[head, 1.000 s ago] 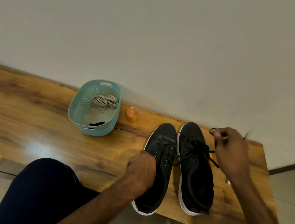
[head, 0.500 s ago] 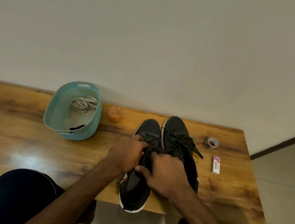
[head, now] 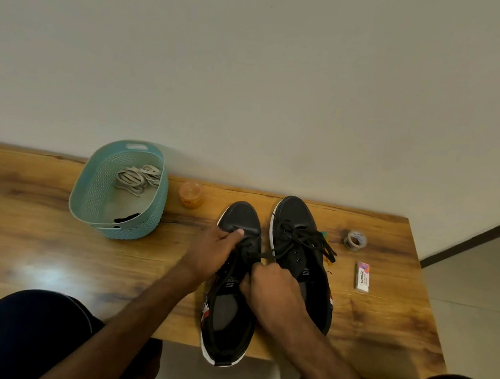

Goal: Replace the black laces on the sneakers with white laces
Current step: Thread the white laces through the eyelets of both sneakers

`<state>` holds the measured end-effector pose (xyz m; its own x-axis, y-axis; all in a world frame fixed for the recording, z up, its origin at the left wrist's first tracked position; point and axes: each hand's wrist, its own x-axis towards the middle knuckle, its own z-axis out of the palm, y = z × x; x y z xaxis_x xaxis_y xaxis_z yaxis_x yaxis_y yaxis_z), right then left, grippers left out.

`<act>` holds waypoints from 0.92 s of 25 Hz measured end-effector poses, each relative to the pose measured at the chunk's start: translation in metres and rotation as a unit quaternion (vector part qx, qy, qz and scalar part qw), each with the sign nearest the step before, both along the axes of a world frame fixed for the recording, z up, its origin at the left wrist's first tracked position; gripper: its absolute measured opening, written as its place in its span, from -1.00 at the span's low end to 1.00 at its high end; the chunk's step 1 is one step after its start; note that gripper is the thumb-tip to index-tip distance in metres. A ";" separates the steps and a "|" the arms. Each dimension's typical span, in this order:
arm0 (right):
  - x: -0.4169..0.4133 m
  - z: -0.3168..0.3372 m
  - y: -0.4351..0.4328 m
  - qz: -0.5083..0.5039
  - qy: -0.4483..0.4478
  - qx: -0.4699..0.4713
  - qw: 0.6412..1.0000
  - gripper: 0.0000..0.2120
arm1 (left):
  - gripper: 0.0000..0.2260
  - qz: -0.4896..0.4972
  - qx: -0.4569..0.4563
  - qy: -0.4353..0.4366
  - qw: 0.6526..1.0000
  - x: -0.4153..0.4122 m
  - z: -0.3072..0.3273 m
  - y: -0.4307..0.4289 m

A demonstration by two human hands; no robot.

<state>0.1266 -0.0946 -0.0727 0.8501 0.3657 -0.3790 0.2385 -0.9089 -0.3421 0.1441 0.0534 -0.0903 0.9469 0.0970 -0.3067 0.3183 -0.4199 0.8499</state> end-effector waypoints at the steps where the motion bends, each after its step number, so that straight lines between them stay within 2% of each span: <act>1: -0.001 -0.001 0.001 -0.006 -0.002 0.000 1.000 -0.72 | -0.67 0.071 -0.071 0.035 0.994 0.000 0.003 0.000; 2: -0.002 -0.002 0.002 -0.008 -0.009 0.000 1.000 -0.72 | -0.69 0.108 -0.100 0.063 0.987 0.000 0.006 0.001; 3: -0.004 -0.002 0.003 -0.006 -0.017 0.000 1.000 -0.71 | -0.70 0.098 -0.059 0.066 0.991 0.000 0.007 0.004; 4: -0.006 -0.002 0.004 -0.001 -0.026 -0.001 1.000 -0.70 | -0.70 0.037 0.075 0.039 0.996 0.000 0.003 0.007; 5: -0.007 -0.002 0.004 0.006 -0.032 -0.004 0.999 -0.70 | -0.70 -0.040 0.246 -0.014 0.968 -0.001 0.002 0.008; 6: -0.007 -0.002 0.004 0.010 -0.034 -0.006 0.999 -0.69 | -0.70 -0.101 0.355 -0.080 0.926 -0.002 0.004 0.004; 7: -0.006 -0.003 0.004 0.011 -0.032 -0.006 0.999 -0.69 | -0.72 -0.150 0.395 -0.119 0.898 -0.004 0.007 -0.001; 8: -0.006 -0.004 0.004 0.011 -0.027 -0.002 1.000 -0.69 | -0.74 -0.192 0.400 -0.122 0.888 -0.004 0.009 -0.003; 10: -0.005 -0.005 0.004 0.011 -0.025 0.003 1.000 -0.69 | -0.83 -0.242 0.378 -0.091 0.889 -0.001 0.014 0.002; 12: -0.004 -0.005 0.006 0.011 -0.030 -0.002 0.999 -0.69 | -0.92 -0.243 0.338 -0.061 0.907 0.002 0.018 0.011; 14: -0.003 -0.005 0.006 0.004 -0.027 -0.002 1.000 -0.69 | -0.90 -0.235 0.313 -0.047 0.919 0.004 0.023 0.012; 16: -0.002 -0.005 0.005 -0.017 -0.017 0.006 1.000 -0.70 | -0.85 -0.196 0.341 -0.068 0.917 0.006 0.028 0.013; 18: -0.002 -0.004 0.005 -0.039 -0.004 0.013 0.999 -0.71 | -0.84 -0.054 0.369 -0.087 0.924 0.009 0.033 0.032; 19: -0.001 -0.004 0.004 -0.045 0.001 0.016 0.999 -0.71 | -0.86 0.012 0.387 -0.088 0.918 0.009 0.033 0.045; 20: -0.002 -0.004 0.004 -0.047 0.003 0.019 0.999 -0.71 | -0.87 0.036 0.420 -0.074 0.904 0.008 0.034 0.054; 22: -0.002 -0.005 0.004 -0.044 0.000 0.021 0.999 -0.72 | -0.87 -0.007 0.493 -0.021 0.870 0.004 0.032 0.051; 23: -0.002 -0.005 0.004 -0.042 -0.002 0.021 0.999 -0.72 | -0.81 -0.058 0.499 -0.022 0.864 0.002 0.031 0.043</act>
<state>0.1244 -0.0905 -0.0775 0.8804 0.3078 -0.3609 0.1631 -0.9109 -0.3789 0.1463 0.0961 -0.0592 0.9764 0.1969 -0.0892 0.2023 -0.9777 0.0564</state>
